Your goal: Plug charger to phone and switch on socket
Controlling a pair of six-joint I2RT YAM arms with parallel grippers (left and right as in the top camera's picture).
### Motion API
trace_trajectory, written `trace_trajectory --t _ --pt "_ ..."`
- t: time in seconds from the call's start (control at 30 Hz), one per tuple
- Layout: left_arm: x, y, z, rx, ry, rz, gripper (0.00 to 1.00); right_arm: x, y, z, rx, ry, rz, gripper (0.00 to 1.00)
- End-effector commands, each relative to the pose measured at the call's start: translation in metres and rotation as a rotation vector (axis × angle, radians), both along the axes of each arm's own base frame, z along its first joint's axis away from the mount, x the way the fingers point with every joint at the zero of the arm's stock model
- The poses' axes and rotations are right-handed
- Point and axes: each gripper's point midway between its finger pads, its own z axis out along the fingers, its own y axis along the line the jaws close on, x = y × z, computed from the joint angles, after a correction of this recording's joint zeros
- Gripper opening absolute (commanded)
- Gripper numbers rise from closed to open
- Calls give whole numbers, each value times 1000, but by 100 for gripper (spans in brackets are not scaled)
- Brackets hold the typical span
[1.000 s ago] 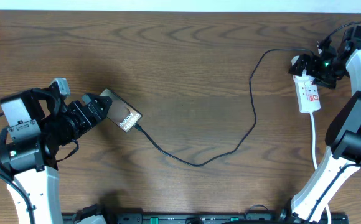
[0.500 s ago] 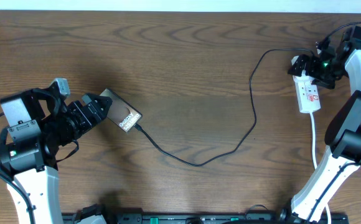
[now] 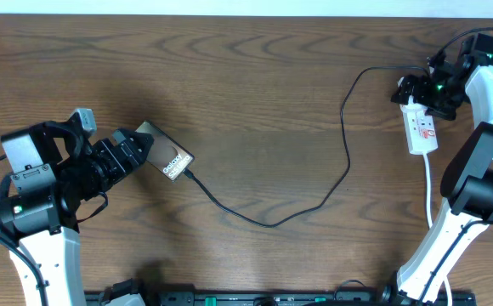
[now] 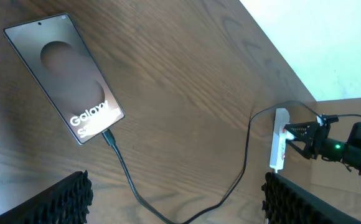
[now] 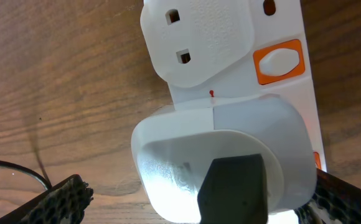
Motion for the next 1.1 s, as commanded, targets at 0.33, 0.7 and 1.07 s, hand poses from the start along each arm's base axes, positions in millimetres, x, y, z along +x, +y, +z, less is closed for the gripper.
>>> trace_trajectory --t 0.33,0.7,1.07 --pt "0 2 -1 22 -7 -7 87 -13 6 111 -51 -140 -87 99" --pt "-1 2 -2 20 0 -7 87 -66 22 226 -134 -307 -107 99" --pt "-1 2 -2 20 0 -7 87 -66 23 225 -132 -302 -106 99"
